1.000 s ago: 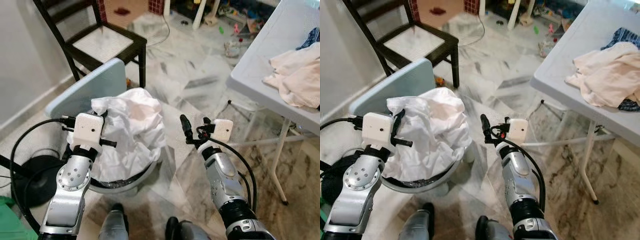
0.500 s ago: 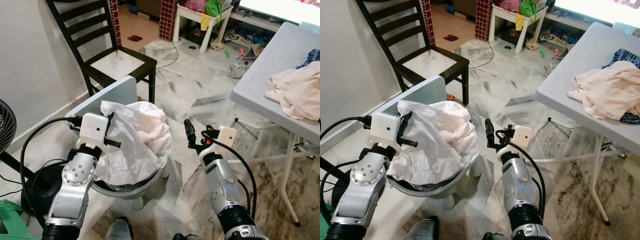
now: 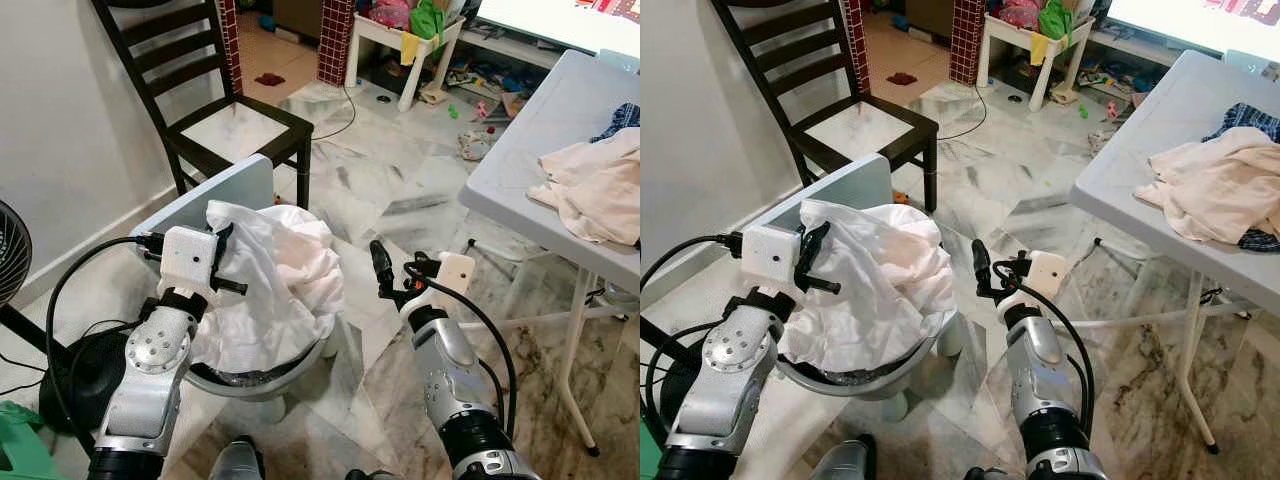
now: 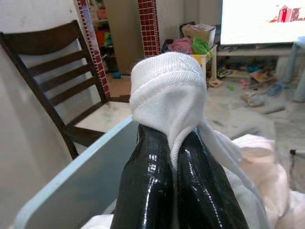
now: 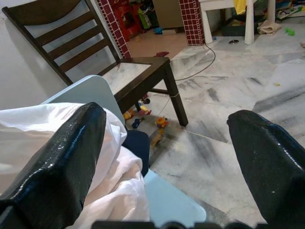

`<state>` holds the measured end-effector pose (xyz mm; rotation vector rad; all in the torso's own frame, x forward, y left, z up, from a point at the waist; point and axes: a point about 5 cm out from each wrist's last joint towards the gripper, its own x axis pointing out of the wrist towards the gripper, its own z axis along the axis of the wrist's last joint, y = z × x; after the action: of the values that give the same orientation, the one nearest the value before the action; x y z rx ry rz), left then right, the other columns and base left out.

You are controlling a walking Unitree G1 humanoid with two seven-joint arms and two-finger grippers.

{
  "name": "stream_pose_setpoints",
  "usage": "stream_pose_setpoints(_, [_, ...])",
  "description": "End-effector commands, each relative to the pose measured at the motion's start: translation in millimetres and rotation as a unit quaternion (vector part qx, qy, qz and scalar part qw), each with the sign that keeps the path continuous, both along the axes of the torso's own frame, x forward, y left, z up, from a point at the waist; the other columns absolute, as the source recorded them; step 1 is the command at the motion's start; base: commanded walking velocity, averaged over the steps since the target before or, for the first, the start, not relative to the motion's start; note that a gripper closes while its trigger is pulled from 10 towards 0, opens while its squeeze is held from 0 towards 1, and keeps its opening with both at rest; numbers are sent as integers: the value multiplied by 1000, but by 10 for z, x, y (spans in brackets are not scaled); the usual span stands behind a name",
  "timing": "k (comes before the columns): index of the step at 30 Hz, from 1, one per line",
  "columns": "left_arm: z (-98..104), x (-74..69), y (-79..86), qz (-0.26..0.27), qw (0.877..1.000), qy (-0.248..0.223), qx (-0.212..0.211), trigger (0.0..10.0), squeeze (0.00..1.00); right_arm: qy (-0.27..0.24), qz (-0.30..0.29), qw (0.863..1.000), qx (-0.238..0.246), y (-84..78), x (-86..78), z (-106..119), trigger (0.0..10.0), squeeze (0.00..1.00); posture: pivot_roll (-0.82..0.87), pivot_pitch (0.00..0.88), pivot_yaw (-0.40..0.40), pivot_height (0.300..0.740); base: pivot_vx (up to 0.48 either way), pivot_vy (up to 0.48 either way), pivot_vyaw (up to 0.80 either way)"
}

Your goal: Hang hanger

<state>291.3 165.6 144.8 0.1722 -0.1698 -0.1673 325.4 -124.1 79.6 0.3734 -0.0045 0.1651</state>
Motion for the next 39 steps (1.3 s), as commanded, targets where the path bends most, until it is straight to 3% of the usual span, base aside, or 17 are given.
stream_pose_setpoints(1, [6, -22, 16, -4, 1000, -4, -7, 0, 0, 5, -5, 1000, -4, -34, -13, -13, 10000, 0, 266, 100, -68, 740, 251, -311, 0])
stream_pose_setpoints(11, [10, -25, -2, -11, 1000, -6, -9, 0, 0, 6, -7, 1000, -13, -66, 4, -8, 10000, 0, 261, 109, -71, 740, 257, -329, 0])
stream_pose_setpoints(18, [299, 32, -31, -17, 998, -52, -11, 0, 0, 7, -7, 1000, -16, -75, 16, -3, 10000, 0, 266, 120, -78, 740, 258, -382, 0])
stream_pose_setpoints(26, [350, 2, -77, -25, 998, -57, -18, 0, 0, 7, -5, 1000, -24, -105, 26, 1, 10000, 0, 264, 129, -79, 740, 259, -381, 0])
stream_pose_setpoints(39, [543, -7, -181, -37, 995, -76, -45, 0, 0, 7, -4, 999, -32, -122, 38, 11, 10000, 0, 261, 149, -89, 740, 0, -289, 0])
